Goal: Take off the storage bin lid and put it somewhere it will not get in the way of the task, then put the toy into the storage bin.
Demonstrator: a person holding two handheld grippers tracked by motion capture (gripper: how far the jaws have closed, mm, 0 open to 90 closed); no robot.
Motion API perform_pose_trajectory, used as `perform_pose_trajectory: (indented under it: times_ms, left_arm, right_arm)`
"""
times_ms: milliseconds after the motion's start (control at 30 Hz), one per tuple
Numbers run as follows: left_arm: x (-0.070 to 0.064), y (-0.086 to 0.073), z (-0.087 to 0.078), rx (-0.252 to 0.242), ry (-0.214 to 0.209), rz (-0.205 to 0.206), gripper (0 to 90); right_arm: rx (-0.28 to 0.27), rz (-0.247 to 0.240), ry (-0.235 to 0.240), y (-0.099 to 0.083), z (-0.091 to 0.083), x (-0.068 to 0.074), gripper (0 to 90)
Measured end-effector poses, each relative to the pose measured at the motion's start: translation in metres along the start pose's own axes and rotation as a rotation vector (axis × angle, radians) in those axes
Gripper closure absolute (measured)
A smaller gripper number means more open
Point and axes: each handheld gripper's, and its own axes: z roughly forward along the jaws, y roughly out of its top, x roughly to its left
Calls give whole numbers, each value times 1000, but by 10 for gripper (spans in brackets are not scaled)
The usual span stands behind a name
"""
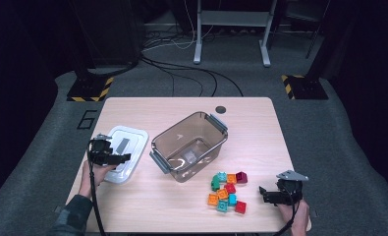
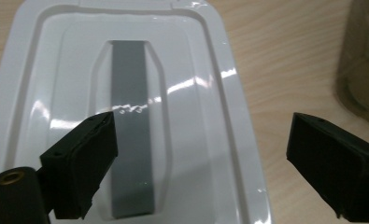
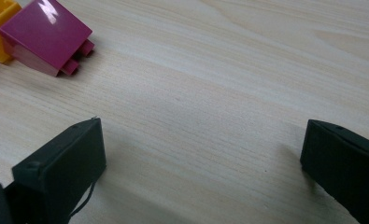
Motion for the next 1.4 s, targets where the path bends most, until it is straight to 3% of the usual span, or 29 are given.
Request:
perform_pose_trajectory:
  times_ms: [67,167,200,300,433,567,667,833,1000,1133,1400]
  left_arm:
    - [-10,-7,-5,-13,-15,22,34]
    - [-18,-12,-8,-37,-48,19,1]
    - [-24,-18,-11,-61,-69,51,1]
    - [-34,-28,-12,-76,-99,86,0]
    - [-48,-40,-12,-84,-85,134,0]
    - [-66,-52,-9,-63,-15,190,0]
    - [-79,-62,-7,-57,13,253,0]
    - [-96,-75,-2,-56,-8,280,1]
    - [-105,-84,9,-15,-17,339,4]
    - [-106,-87,14,-34,-48,304,3]
    - [-109,-83,19,-27,-54,296,3]
  right_arm:
    - [0,0,0,0,0,0,0]
    - [0,0,0,0,0,0,0]
    - [0,0,0,0,0,0,0]
    - [1,-4,0,0,0,0,0]
    - [1,-4,0,0,0,0,0]
    - [1,-5,-1,0,0,0,0]
    - [1,-5,-1,0,0,0,0]
    - [1,-5,-2,0,0,0,0]
    - [-1,-7,-1,0,0,1,0]
    - [0,-7,0,0,0,2,0]
    - [-9,-20,-17,0,0,3,0]
